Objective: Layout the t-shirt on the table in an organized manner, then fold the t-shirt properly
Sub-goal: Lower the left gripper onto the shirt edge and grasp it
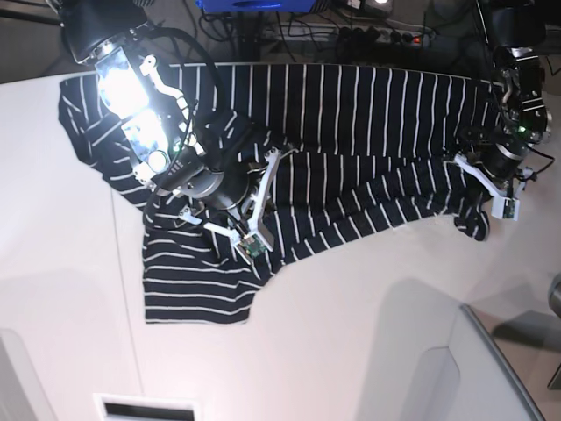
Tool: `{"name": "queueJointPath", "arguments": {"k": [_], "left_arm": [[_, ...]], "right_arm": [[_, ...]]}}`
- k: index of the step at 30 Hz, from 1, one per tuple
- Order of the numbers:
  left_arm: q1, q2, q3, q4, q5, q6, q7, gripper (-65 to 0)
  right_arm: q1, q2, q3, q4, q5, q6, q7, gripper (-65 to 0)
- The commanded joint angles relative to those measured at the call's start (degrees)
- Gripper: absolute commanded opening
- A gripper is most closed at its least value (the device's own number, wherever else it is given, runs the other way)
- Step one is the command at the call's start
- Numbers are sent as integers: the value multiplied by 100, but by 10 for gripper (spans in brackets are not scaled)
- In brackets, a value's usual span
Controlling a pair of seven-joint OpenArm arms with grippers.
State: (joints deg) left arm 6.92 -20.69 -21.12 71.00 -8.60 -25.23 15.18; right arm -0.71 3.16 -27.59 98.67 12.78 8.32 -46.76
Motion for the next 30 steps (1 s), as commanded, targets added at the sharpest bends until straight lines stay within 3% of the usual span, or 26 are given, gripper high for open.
{"name": "queueJointPath", "arguments": {"k": [1, 11, 19, 30], "left_arm": [[-46, -54, -81, 262, -59, 22, -125, -650], [684, -72, -37, 1810, 21, 22, 130, -650], [1062, 218, 262, 1854, 1726, 5, 95, -650], [1299, 341, 693, 1572, 2508, 5, 130, -650]], "right_arm": [[84, -39, 12, 124, 28, 8, 118, -639], [75, -48, 12, 124, 28, 8, 118, -639], [75, -48, 12, 124, 28, 8, 118, -638], [75, -56, 12, 124, 28, 8, 118, -638]]}}
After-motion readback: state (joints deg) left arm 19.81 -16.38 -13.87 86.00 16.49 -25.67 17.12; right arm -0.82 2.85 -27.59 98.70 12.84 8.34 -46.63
